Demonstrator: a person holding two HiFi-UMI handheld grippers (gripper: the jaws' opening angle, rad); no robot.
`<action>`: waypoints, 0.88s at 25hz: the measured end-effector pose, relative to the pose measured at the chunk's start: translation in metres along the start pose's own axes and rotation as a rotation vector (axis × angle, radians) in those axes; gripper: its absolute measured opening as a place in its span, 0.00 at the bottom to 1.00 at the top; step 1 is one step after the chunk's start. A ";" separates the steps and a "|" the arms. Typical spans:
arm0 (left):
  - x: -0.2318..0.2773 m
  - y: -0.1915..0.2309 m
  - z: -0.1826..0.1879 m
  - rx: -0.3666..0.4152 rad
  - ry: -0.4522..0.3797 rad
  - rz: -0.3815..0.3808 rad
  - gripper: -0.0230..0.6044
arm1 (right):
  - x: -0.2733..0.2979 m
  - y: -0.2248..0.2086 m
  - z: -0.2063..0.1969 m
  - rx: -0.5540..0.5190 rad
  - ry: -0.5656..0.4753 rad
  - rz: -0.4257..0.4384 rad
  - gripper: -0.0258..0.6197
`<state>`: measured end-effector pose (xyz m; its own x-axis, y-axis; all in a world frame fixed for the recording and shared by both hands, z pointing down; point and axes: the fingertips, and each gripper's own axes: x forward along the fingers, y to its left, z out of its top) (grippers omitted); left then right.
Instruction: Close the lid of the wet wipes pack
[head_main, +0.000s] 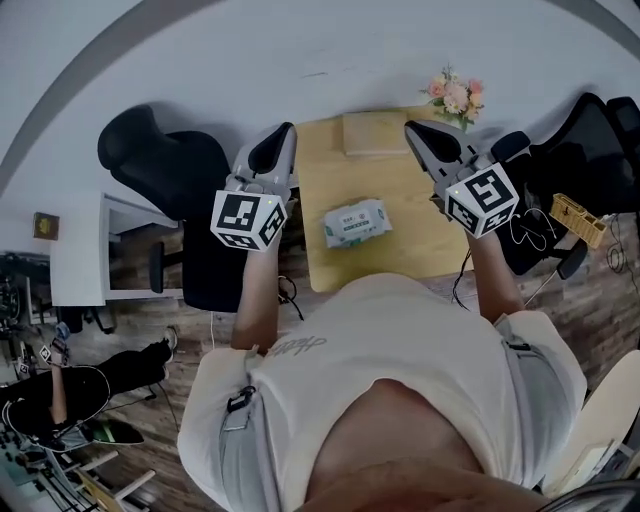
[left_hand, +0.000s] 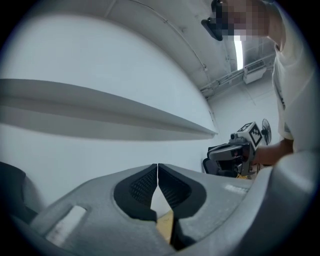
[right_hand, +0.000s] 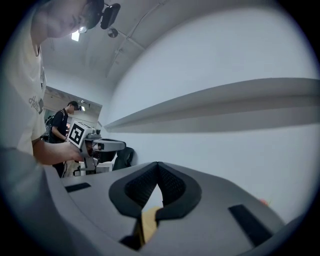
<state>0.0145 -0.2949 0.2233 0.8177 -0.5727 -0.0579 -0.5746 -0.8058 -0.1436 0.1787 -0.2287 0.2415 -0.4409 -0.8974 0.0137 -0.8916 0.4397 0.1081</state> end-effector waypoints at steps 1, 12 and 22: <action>0.001 0.001 0.004 -0.002 -0.009 -0.002 0.06 | 0.001 -0.002 0.002 0.002 -0.004 -0.003 0.04; 0.006 0.003 0.015 0.064 -0.003 0.003 0.06 | -0.002 -0.016 0.035 -0.014 -0.090 -0.078 0.04; 0.006 0.006 -0.024 -0.104 0.019 0.008 0.06 | 0.008 -0.009 0.010 0.036 -0.062 -0.054 0.04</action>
<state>0.0149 -0.3070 0.2458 0.8131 -0.5808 -0.0400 -0.5821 -0.8122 -0.0394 0.1819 -0.2396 0.2311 -0.3963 -0.9166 -0.0528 -0.9170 0.3923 0.0715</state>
